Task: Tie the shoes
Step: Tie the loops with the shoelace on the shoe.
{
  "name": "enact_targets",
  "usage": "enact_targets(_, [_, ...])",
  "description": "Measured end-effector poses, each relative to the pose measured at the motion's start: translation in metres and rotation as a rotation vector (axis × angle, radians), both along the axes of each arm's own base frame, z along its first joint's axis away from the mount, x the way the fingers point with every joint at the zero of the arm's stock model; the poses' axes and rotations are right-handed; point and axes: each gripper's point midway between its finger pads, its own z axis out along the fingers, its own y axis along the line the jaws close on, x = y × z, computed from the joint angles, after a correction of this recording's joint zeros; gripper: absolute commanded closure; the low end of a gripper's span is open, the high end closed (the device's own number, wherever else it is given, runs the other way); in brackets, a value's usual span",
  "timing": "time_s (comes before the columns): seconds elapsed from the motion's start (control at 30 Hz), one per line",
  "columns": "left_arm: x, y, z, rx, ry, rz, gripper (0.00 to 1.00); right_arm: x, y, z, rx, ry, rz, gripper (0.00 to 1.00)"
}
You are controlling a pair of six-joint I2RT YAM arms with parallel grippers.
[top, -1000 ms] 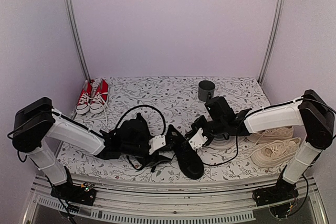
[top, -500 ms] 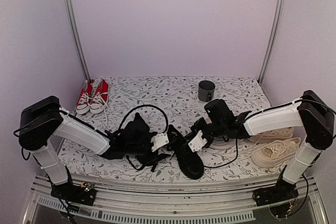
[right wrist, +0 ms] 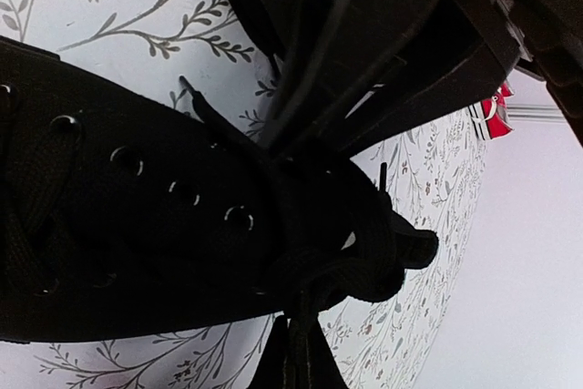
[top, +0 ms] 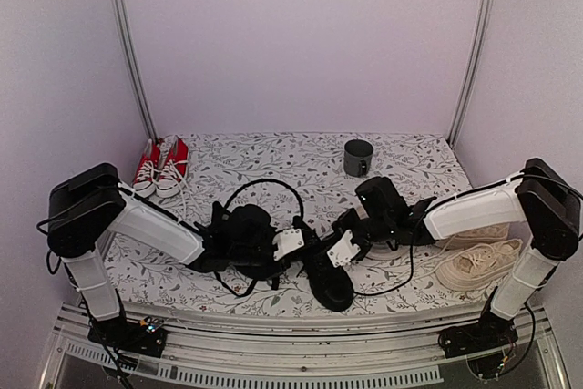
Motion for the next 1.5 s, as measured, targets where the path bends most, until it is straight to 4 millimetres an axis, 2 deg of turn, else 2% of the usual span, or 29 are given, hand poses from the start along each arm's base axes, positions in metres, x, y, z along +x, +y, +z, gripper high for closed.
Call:
enact_targets(0.07, [0.001, 0.001, 0.0, 0.005, -0.005, -0.001, 1.0, -0.003, -0.002, -0.002, -0.002, 0.009, -0.002, 0.99])
enact_targets(0.27, [0.006, 0.005, 0.0, 0.008, -0.01, 0.016, 1.0, -0.009, -0.007, -0.004, 0.0, 0.023, -0.011, 0.99])
enact_targets(0.63, [0.042, 0.033, 0.003, 0.033, -0.052, 0.143, 1.0, -0.023, -0.01, -0.011, 0.012, 0.055, -0.033, 0.99])
enact_targets(0.8, [0.044, 0.035, 0.003, 0.045, -0.067, 0.149, 1.0, -0.024, -0.005, -0.012, 0.026, 0.062, -0.048, 0.99])
enact_targets(1.07, [0.046, 0.036, 0.003, 0.046, -0.071, 0.143, 1.0, -0.025, -0.015, -0.025, 0.009, 0.078, -0.104, 0.99])
enact_targets(1.17, [0.036, 0.034, 0.002, 0.046, -0.073, 0.091, 1.0, -0.024, -0.014, -0.024, 0.029, 0.099, -0.131, 0.99])
enact_targets(1.37, [-0.014, 0.025, 0.006, 0.029, -0.057, -0.115, 1.0, -0.011, -0.003, -0.019, 0.074, 0.117, -0.18, 0.99])
enact_targets(1.5, [-0.032, 0.022, -0.001, 0.054, -0.029, -0.187, 1.0, 0.0, 0.0, -0.02, 0.088, 0.114, -0.205, 0.99])
